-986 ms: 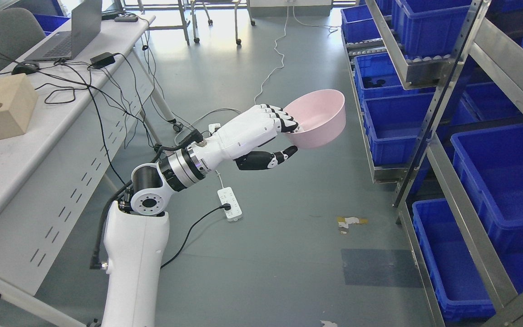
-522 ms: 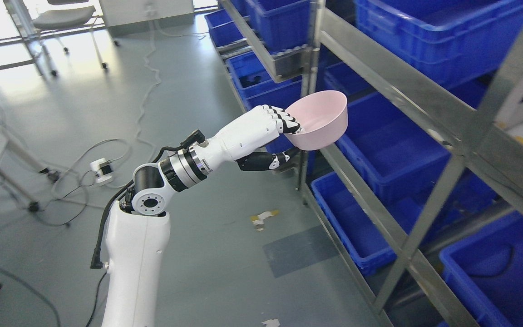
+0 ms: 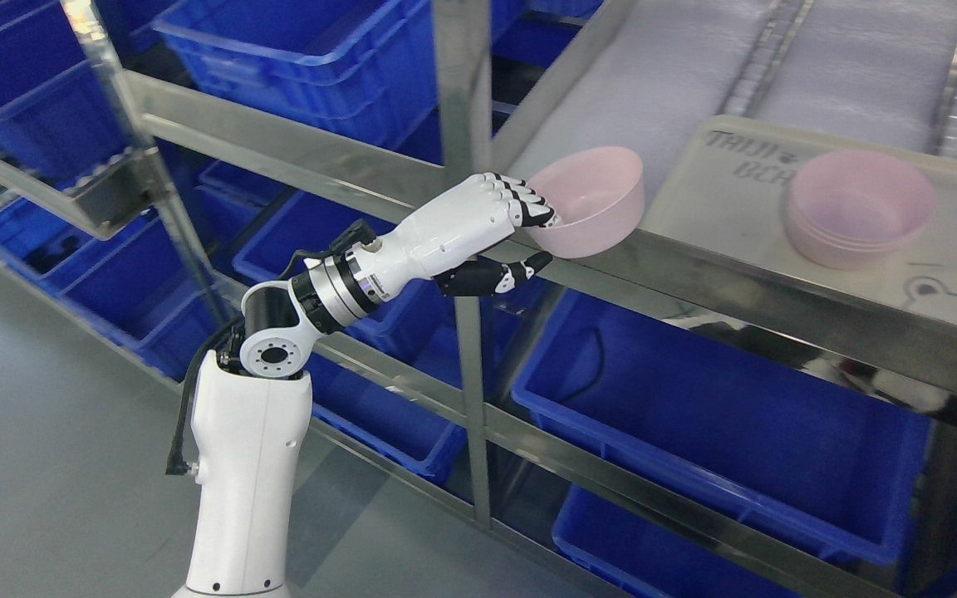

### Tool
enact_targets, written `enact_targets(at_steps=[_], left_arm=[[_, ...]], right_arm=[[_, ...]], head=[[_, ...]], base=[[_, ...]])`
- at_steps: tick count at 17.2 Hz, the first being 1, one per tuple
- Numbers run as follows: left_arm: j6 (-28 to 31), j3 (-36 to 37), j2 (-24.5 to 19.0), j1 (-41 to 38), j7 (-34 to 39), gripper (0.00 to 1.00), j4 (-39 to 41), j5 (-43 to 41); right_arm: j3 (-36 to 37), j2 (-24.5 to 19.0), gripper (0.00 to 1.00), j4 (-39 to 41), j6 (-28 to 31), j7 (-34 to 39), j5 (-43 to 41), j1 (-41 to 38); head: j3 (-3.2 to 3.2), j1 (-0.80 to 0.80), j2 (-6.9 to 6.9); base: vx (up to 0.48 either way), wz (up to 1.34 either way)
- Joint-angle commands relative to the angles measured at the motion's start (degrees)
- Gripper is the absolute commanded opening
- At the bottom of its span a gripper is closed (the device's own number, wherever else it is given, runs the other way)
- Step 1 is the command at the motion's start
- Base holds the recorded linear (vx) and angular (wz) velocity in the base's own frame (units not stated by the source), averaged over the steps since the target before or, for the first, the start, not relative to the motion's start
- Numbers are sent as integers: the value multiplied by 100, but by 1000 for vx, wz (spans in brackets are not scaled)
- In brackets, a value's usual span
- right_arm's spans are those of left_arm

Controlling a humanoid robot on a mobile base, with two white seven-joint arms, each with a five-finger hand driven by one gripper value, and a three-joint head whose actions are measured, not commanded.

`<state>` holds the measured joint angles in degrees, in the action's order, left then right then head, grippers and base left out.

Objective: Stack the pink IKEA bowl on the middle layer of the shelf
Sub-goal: 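Lower the held pink bowl into the pink bowl on the tray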

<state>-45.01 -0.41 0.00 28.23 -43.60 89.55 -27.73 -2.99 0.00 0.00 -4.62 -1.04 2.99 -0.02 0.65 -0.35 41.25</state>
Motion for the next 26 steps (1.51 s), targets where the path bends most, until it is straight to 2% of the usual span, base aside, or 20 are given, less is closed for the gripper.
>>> enact_targets(at_steps=[1,4,9,13,17,24,26], left_arm=[[1,-302,-100,1104,-16,6,-104,-4],[1,-320,-100,1386,-753,5,-736,-871],[1,-687,-193,1658,-852,4,-1036,-2341],[1,-593,-100,2213,-825,5,-1256,-2413],[1,145,-100,2169,-816,5,-1300,-2422],[1,339,-100,1844,-790,6,-1318,-2369],[1,549,-100,1853,-589,6,-1326,-2334]], right_arm=[[0,100,100,100,-4,-1,0,-24],[0,100,100,100,-4,-1,0,-15],[0,100,100,100,-4,-1,0,-24],[0,100,100,100,-4,-1,0,-15],[0,100,100,100,-4,-1,0,-24],[0,100,100,100,-4,-1,0,-24],[0,100,100,100,-4,-1,0,-24]], head=[[0,0,0],[0,0,0],[0,0,0],[0,0,0],[0,0,0],[0,0,-1],[0,0,-1]], base=[[-1,-957],[6,-984],[10,-638],[15,-303],[9,-120],[0,-16],[0,0]])
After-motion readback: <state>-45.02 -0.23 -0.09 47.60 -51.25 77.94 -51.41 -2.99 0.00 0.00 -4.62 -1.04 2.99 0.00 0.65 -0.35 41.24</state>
